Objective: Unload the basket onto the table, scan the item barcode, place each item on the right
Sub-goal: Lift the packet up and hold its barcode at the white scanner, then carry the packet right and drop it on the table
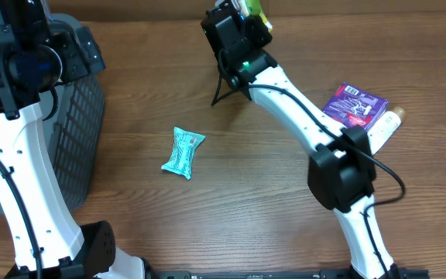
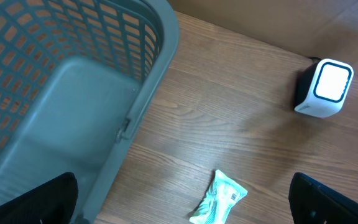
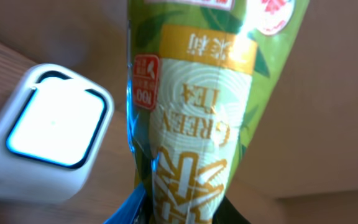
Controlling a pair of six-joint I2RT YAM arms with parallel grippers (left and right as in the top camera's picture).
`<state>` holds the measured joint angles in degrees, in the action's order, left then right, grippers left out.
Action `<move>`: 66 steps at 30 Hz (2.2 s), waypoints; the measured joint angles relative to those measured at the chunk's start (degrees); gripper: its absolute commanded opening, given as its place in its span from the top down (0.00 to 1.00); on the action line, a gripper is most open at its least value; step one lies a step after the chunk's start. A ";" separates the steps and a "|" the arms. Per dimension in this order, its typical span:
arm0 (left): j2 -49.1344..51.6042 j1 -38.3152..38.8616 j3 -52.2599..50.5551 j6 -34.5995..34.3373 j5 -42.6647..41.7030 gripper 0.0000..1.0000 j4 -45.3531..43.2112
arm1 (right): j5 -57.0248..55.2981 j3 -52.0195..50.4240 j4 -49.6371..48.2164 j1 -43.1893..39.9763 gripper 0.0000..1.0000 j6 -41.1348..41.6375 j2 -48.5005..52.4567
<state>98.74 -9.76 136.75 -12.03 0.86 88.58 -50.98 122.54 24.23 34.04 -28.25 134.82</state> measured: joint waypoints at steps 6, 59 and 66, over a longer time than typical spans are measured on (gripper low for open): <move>0.00 0.00 0.02 0.00 0.00 0.00 0.00 | 0.66 0.00 -7.04 -2.84 0.91 -13.62 3.17; 0.00 0.00 0.07 0.00 0.00 0.00 -0.02 | 33.73 -0.17 32.35 1.25 0.87 8.24 -12.20; 0.00 0.00 0.13 0.00 -0.04 0.00 -0.02 | 42.56 0.92 51.54 -3.45 0.81 33.11 -28.57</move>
<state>98.74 -9.76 136.88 -12.03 0.82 88.55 -8.43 123.46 75.77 30.59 4.86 106.26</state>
